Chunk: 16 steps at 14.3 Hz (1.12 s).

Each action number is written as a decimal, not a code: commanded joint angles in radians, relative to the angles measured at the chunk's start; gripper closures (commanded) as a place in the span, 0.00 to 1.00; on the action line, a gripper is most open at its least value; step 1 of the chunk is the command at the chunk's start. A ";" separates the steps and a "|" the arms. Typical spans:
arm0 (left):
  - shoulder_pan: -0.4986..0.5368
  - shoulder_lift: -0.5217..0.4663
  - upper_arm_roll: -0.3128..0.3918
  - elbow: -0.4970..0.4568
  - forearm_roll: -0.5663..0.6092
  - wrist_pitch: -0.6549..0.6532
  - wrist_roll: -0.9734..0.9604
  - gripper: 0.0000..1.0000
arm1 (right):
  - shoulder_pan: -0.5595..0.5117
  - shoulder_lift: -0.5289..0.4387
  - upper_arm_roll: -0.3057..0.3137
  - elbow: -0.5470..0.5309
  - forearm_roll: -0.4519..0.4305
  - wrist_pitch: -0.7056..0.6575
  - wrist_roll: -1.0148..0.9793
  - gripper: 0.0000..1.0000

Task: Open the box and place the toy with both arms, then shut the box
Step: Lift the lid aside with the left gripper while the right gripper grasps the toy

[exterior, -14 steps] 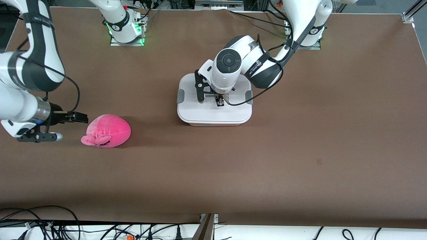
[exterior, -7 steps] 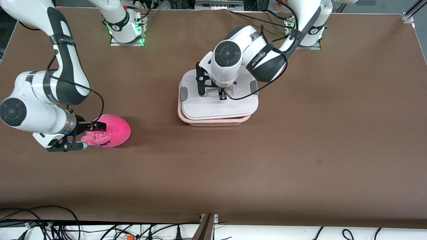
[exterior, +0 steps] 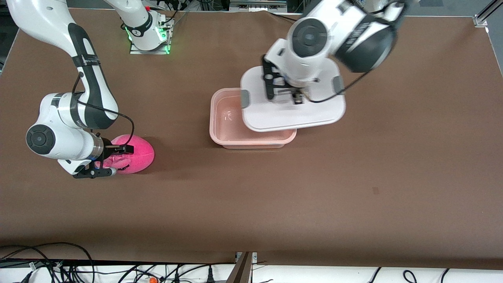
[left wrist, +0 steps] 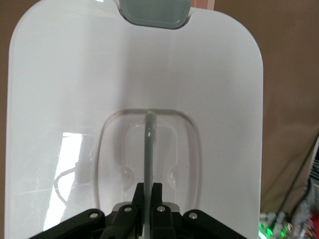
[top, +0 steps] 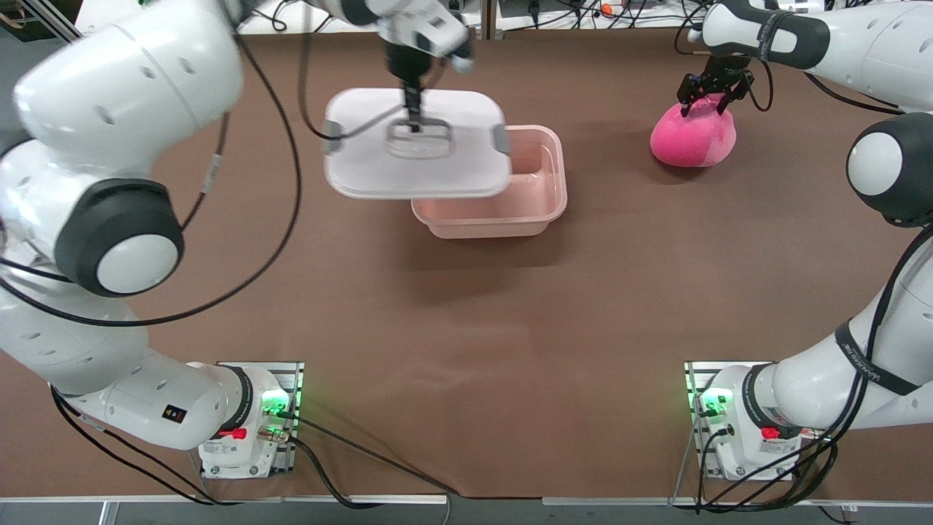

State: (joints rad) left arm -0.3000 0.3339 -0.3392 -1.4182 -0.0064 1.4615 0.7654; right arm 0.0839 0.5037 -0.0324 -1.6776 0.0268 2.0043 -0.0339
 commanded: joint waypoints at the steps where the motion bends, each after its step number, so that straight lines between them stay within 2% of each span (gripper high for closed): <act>1: 0.146 -0.047 -0.007 -0.015 -0.004 -0.107 0.138 1.00 | -0.006 -0.007 -0.003 -0.013 0.007 0.007 -0.023 0.99; 5: 0.411 -0.042 0.002 -0.019 0.005 -0.138 0.504 1.00 | -0.015 -0.008 -0.007 0.002 0.004 0.007 -0.092 1.00; 7: 0.491 -0.030 0.002 -0.019 0.076 -0.133 0.633 1.00 | -0.013 -0.014 -0.007 0.021 -0.008 0.004 -0.119 1.00; 9: 0.527 0.006 0.003 -0.019 0.135 -0.118 0.709 1.00 | -0.003 -0.030 -0.001 0.054 -0.011 -0.008 -0.177 1.00; 11: 0.556 0.063 0.002 -0.024 0.141 -0.098 0.724 1.00 | 0.031 -0.036 0.000 0.108 -0.010 -0.083 -0.219 1.00; 13: 0.558 0.070 0.002 -0.021 0.141 -0.092 0.732 1.00 | 0.066 -0.045 0.003 0.189 -0.004 -0.194 -0.233 1.00; 16: 0.561 0.085 0.000 -0.019 0.125 -0.081 0.732 1.00 | 0.115 -0.050 0.075 0.333 -0.010 -0.391 -0.280 1.00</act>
State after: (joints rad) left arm 0.2522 0.4242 -0.3265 -1.4438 0.1105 1.3775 1.4670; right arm 0.1694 0.4582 0.0066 -1.4418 0.0254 1.7339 -0.2766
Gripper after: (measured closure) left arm 0.930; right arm 0.934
